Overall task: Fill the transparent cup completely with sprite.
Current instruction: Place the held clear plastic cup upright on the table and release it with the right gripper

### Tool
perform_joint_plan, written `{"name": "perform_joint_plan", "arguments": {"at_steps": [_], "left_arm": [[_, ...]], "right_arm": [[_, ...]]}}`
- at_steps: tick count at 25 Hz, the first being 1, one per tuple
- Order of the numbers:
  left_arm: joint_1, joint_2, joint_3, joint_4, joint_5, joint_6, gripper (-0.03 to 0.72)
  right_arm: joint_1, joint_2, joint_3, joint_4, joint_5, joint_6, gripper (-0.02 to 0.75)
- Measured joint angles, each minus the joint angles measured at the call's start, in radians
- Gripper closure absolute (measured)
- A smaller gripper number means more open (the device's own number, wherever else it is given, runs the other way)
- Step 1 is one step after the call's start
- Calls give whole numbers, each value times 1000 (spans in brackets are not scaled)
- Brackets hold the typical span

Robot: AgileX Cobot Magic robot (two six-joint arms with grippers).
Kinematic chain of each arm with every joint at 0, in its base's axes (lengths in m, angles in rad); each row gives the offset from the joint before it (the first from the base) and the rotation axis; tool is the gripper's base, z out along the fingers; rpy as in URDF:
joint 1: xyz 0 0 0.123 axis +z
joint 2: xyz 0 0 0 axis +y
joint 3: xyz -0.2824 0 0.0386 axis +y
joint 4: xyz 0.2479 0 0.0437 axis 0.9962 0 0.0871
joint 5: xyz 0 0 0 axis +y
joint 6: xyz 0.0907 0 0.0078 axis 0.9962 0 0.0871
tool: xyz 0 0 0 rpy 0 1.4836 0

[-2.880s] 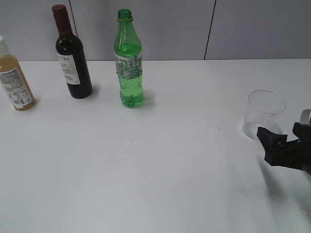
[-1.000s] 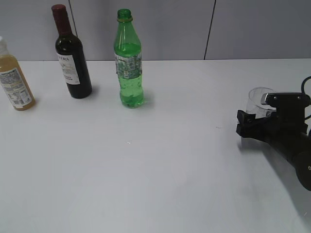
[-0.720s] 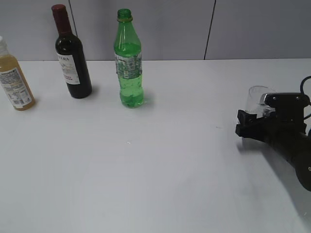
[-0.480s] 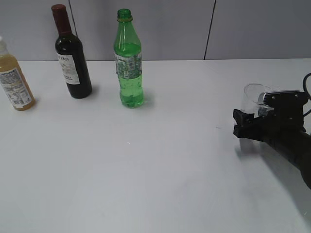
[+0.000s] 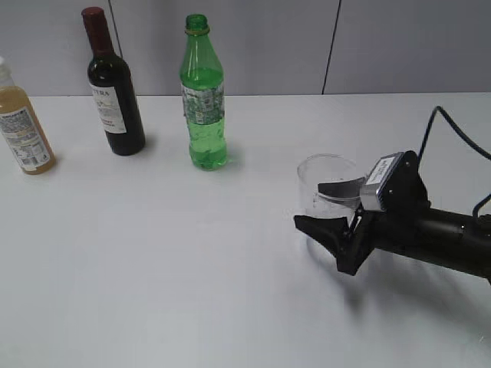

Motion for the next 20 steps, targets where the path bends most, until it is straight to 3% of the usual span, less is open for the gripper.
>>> {"name": "perform_joint_plan", "arguments": {"at_steps": [3, 7, 20], "left_arm": [[0, 0, 0, -1, 0, 0, 198], [0, 0, 0, -1, 0, 0, 198], [0, 0, 0, -1, 0, 0, 198]], "right_arm": [[0, -1, -48, -185, 0, 43, 211], [11, -2, -121, -324, 0, 101, 211], [152, 123, -386, -369, -1, 228, 211]]}}
